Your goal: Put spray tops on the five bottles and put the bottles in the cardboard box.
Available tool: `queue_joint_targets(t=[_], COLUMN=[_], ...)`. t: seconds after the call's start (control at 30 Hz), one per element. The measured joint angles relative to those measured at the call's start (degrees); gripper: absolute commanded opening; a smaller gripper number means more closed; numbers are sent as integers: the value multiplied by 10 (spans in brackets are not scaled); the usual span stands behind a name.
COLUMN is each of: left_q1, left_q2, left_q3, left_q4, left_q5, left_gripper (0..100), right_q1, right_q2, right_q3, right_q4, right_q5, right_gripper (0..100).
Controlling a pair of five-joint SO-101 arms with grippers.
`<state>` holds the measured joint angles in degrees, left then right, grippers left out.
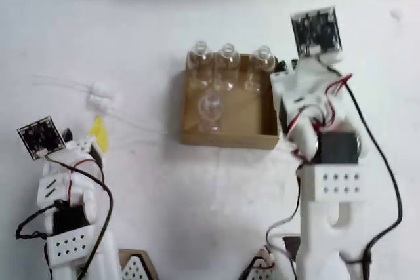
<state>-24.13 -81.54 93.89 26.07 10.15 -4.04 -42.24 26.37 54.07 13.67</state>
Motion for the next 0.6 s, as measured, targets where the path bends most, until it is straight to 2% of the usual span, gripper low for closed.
queue_joint_targets(t=[0.23,0.6], left_q1=[0,0], left_q2=[0,0], left_q3=[0,0], left_q4=[0,0], left_q5=[0,0], left_gripper=[237,237], right_q1=[-49,-61], right_q2=[-112,-114], right_q3=[173,318], right_q4=[-157,-380], right_q5=[-3,-3], right_gripper=[17,17])
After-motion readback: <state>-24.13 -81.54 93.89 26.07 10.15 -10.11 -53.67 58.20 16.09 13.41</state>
